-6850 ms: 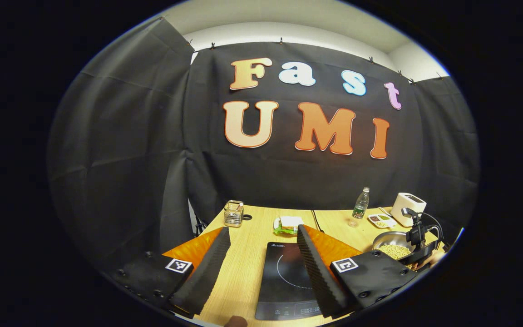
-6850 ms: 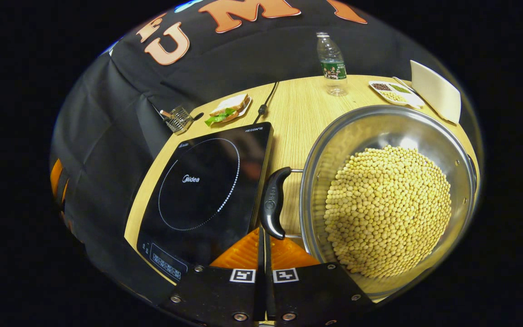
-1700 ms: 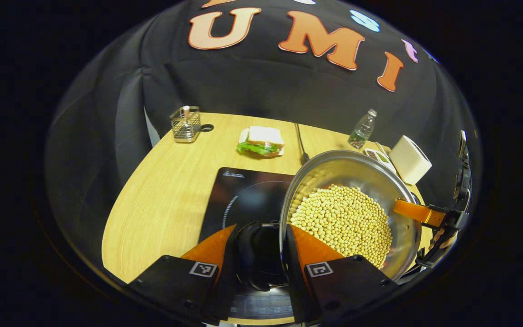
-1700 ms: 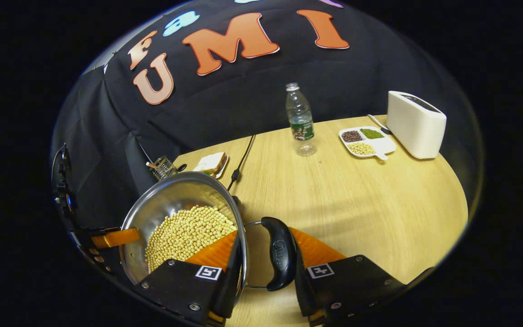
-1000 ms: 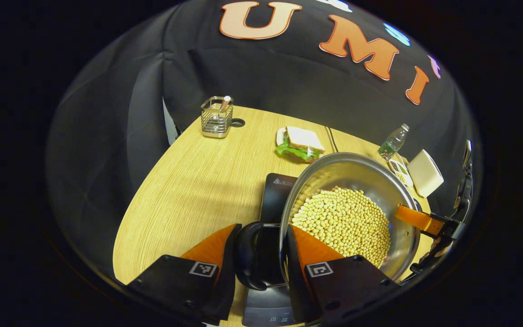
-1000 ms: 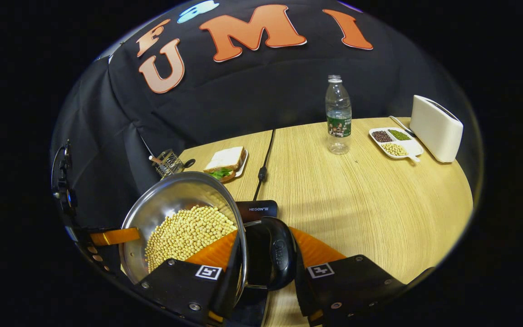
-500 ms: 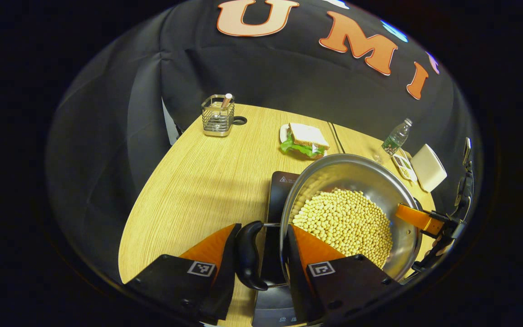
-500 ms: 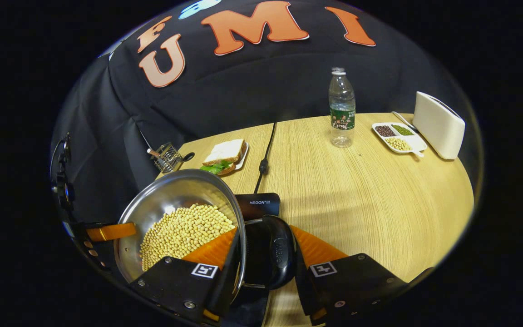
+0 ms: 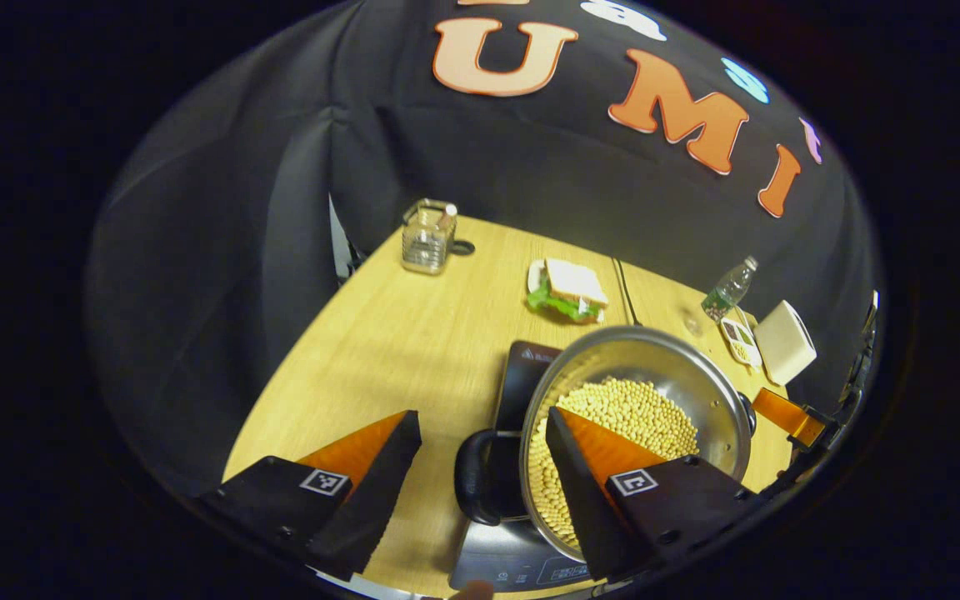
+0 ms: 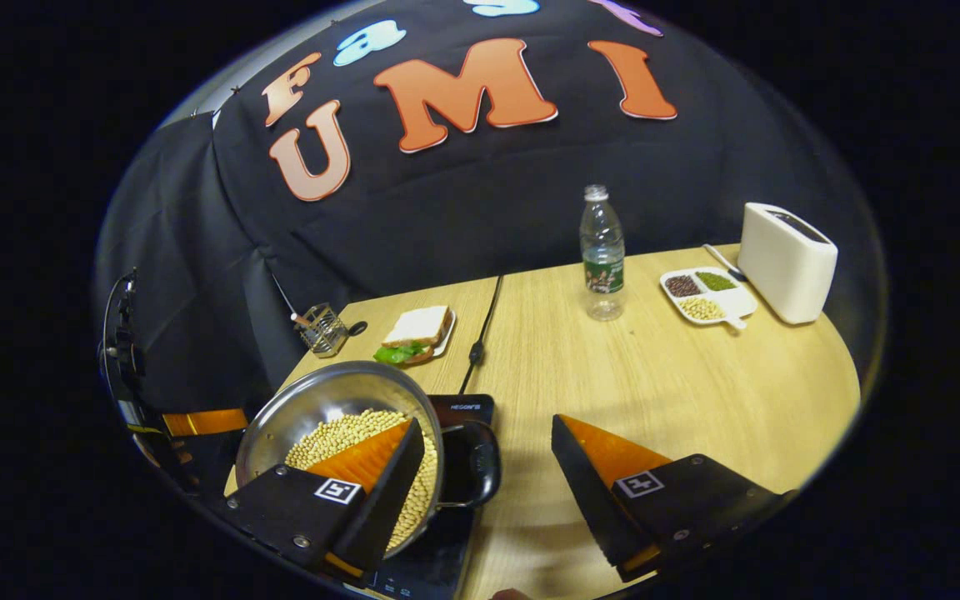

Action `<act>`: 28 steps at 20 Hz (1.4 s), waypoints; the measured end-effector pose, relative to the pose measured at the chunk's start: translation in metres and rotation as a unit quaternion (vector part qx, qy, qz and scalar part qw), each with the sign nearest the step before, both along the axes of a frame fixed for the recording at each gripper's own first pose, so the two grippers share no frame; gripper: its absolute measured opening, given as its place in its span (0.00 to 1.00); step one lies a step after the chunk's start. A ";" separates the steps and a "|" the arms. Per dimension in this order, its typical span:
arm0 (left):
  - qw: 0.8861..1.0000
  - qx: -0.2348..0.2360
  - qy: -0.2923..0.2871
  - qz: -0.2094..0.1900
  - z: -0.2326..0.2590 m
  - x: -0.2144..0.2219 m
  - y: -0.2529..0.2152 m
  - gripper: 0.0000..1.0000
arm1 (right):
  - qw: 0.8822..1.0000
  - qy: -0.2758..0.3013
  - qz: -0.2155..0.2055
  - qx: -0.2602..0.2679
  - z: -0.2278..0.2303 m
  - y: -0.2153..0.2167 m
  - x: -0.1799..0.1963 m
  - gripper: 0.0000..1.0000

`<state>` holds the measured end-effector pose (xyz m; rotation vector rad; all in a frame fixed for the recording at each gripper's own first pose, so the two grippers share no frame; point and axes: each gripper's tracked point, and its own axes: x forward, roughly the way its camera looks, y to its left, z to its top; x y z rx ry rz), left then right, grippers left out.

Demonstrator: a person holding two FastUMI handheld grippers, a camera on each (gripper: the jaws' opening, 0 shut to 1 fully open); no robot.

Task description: First push the handle of the pot to place it horizontally, then grasp the pot with both hands and set it on the induction cooktop.

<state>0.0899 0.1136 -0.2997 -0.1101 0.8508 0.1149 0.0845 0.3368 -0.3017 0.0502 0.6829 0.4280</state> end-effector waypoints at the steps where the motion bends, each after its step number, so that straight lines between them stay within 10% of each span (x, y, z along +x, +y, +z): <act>1: 1.000 0.008 -0.021 0.002 0.016 0.002 -0.002 0.98 | 1.000 -0.014 -0.011 0.001 0.015 -0.016 0.004 0.95; 11: 0.966 0.011 -0.248 -0.076 0.196 -0.019 -0.121 0.98 | 0.977 -0.191 -0.098 0.014 0.192 -0.169 0.008 0.95; 22: 0.919 -0.005 -0.387 -0.075 0.316 -0.079 -0.195 0.98 | 0.958 -0.244 -0.148 0.021 0.251 -0.279 -0.031 0.95; 28: 0.931 -0.056 -0.346 -0.104 0.297 -0.084 -0.239 0.97 | 0.953 -0.255 -0.159 0.019 0.254 -0.308 -0.041 0.95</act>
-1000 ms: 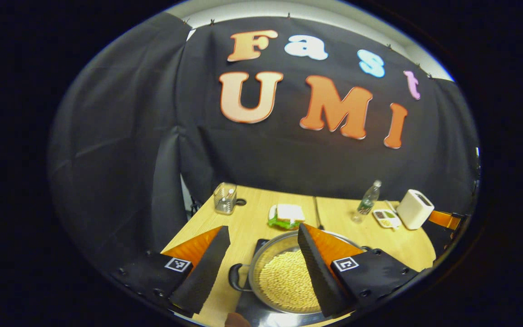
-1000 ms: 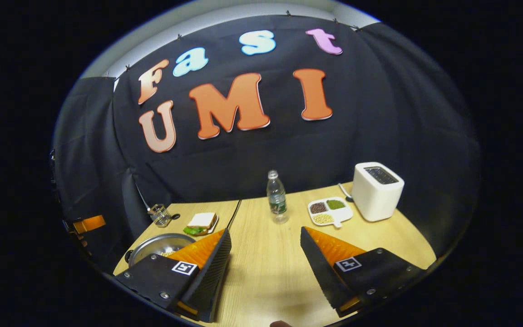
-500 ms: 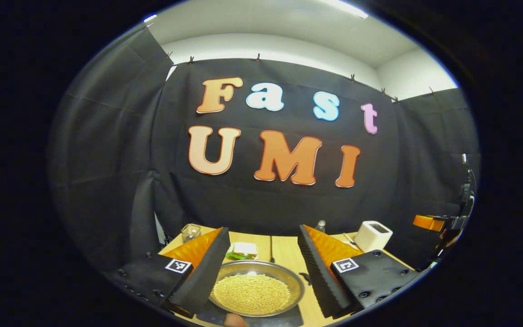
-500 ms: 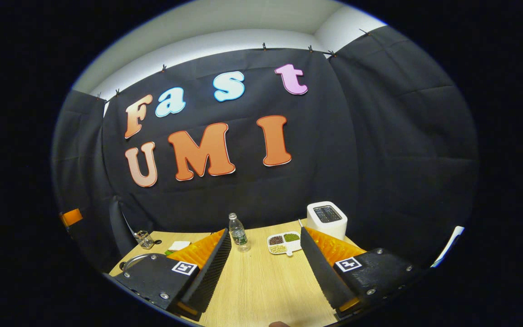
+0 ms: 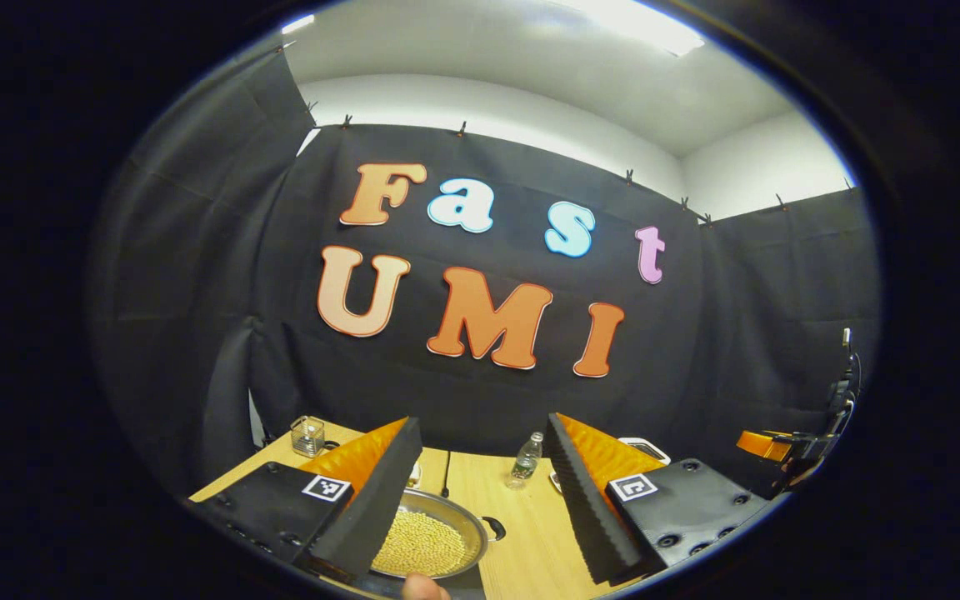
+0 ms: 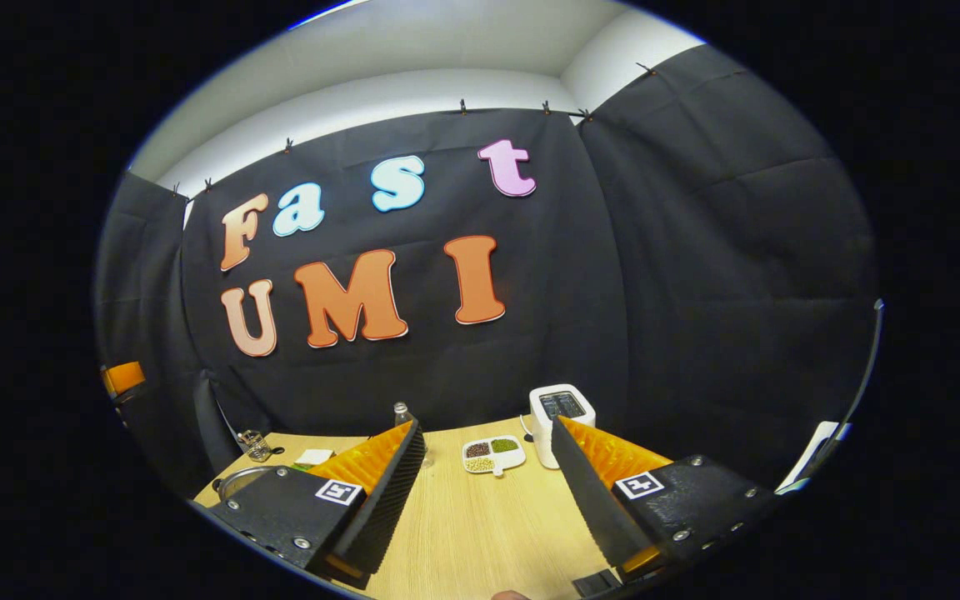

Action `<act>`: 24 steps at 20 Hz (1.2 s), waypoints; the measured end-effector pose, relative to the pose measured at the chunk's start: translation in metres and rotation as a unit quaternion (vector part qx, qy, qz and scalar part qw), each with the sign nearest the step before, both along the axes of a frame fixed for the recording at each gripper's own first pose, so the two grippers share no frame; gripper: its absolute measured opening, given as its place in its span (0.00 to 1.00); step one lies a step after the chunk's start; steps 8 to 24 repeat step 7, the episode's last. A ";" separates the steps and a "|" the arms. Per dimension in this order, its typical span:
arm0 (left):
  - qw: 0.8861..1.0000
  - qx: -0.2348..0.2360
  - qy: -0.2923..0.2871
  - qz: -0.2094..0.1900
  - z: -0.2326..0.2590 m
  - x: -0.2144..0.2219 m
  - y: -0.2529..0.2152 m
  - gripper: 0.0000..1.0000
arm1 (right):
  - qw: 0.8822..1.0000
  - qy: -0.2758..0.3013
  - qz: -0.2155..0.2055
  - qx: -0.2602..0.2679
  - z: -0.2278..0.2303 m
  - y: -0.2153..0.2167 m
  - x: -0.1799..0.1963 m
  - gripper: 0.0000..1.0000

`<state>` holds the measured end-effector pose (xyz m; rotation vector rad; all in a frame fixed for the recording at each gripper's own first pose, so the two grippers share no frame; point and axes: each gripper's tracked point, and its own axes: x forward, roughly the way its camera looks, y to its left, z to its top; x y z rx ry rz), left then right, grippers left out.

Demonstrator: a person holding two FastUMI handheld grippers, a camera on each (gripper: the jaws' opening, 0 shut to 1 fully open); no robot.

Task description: First push the handle of the pot to place it horizontally, then grasp the pot with both hands and set it on the induction cooktop.

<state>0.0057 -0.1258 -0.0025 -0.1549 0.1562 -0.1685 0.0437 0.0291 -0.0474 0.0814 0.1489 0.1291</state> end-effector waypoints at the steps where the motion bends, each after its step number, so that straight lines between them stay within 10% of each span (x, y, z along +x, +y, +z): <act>1: 1.000 0.002 0.006 0.003 -0.004 0.002 0.000 0.98 | 1.000 -0.001 0.001 0.002 0.000 -0.002 -0.001 0.95; 24: 1.000 0.009 -0.005 -0.003 0.006 -0.002 -0.016 0.98 | 1.000 -0.001 -0.001 0.010 -0.002 -0.016 -0.001 0.95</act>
